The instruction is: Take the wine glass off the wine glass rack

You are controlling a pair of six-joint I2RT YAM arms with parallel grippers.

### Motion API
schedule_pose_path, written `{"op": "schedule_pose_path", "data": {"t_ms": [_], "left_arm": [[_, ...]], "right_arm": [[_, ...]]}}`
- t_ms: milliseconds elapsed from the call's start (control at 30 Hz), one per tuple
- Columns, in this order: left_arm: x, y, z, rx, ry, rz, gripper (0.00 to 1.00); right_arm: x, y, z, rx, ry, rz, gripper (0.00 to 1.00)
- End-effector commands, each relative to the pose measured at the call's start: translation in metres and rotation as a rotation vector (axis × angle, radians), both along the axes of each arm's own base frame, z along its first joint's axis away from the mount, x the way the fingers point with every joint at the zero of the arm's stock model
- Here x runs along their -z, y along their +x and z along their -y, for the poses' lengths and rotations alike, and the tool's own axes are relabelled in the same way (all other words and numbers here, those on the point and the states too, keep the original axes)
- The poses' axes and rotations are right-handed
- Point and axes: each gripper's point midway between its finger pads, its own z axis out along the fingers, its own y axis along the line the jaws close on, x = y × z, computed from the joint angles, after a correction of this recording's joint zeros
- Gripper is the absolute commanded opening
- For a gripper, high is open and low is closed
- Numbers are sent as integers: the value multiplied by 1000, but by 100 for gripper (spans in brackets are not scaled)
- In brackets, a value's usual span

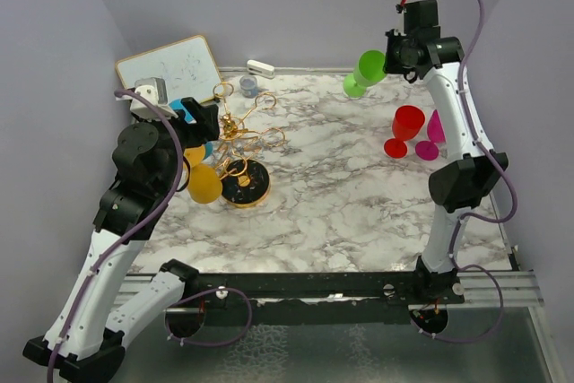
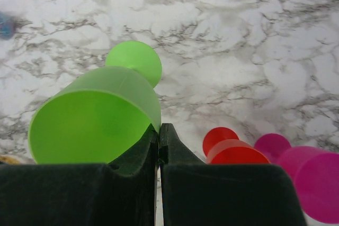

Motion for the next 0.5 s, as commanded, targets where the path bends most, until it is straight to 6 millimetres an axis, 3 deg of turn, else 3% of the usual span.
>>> {"op": "schedule_pose_path", "data": {"t_ms": [0,167,467], "left_arm": [[8,0,-14,-63,37,-8,76],[13,3,-10,-51,53,-26,76],[9,3,-13,-57,68,-17,76]], "right_arm": [[15,-10,26,38,-85,-61,1],[47,-19,29,20,-125,-154,1],[72,-34,34,16,-160,-241,1]]}}
